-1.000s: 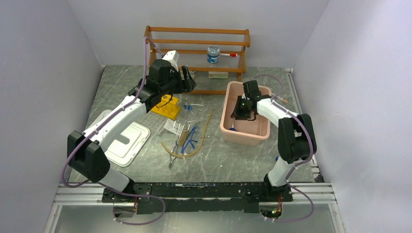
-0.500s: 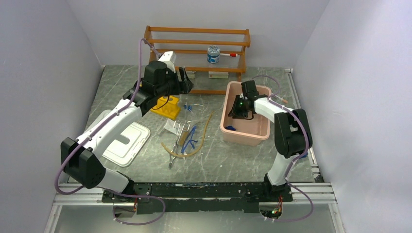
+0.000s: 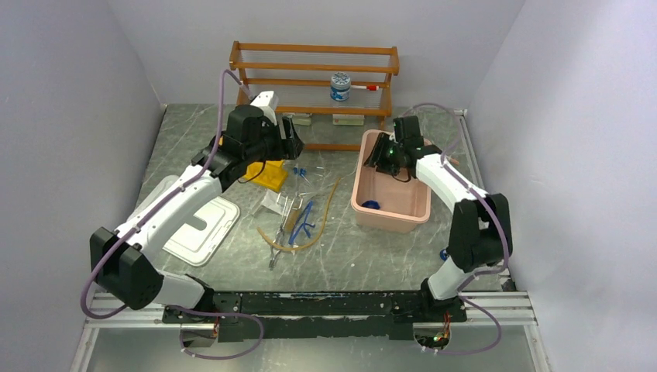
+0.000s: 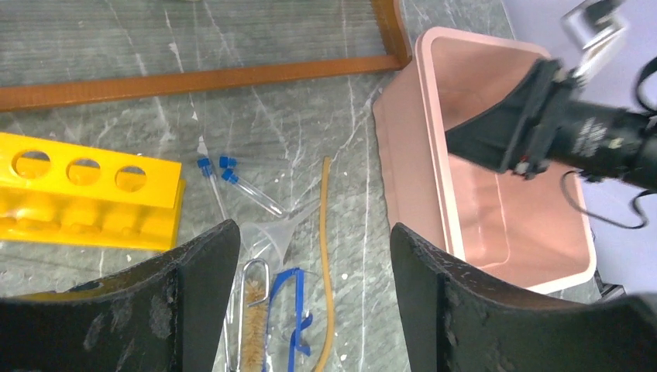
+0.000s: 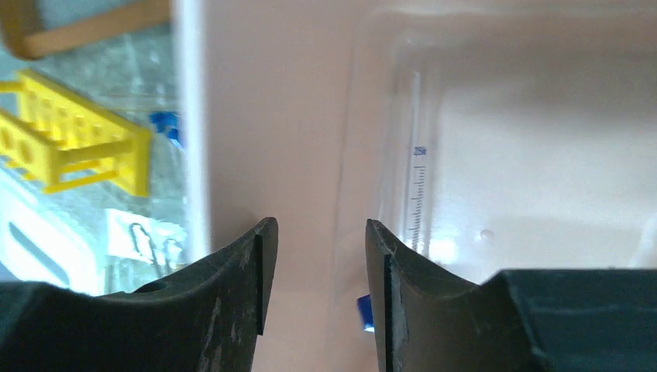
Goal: Organize the chemistry lab equipment
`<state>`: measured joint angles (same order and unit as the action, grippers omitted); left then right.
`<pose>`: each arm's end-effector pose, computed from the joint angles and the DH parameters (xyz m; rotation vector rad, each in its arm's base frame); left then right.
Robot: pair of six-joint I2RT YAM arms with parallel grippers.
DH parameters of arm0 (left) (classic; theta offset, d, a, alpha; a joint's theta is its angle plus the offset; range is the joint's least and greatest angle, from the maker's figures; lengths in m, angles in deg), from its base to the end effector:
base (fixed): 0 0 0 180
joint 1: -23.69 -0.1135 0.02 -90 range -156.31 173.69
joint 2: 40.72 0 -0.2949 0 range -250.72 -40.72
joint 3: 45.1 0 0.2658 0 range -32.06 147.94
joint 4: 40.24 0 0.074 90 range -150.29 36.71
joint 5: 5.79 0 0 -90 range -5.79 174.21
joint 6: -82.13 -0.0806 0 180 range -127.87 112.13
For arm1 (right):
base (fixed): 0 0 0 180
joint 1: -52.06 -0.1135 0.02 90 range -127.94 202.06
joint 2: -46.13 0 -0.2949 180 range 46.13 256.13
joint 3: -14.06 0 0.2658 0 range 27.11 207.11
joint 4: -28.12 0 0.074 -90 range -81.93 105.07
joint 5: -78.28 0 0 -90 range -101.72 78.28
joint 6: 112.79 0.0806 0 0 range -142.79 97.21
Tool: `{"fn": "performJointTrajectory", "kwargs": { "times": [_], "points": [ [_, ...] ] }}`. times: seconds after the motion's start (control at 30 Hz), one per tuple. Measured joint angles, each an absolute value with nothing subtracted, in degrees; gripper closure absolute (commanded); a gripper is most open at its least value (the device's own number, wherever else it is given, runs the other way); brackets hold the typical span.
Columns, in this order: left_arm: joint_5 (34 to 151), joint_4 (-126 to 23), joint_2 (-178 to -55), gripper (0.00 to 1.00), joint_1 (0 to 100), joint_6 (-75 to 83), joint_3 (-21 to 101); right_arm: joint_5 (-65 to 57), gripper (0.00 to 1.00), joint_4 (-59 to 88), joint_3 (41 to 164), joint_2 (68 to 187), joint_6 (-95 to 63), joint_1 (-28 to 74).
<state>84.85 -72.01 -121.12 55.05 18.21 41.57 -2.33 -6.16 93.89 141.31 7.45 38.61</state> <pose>0.3194 -0.1957 0.3667 0.1030 2.0739 -0.6397 0.3883 0.1064 0.2199 0.2897 2.4790 0.5314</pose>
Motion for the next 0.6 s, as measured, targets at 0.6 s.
{"fn": "performJointTrajectory", "kwargs": {
  "times": [0.6],
  "points": [
    [84.92, -76.27, -111.94, 0.56, 55.05, 21.73, 22.23, -12.25, 0.61, -7.21, 100.10, 127.10, 9.11, 18.02]
  ]
}}
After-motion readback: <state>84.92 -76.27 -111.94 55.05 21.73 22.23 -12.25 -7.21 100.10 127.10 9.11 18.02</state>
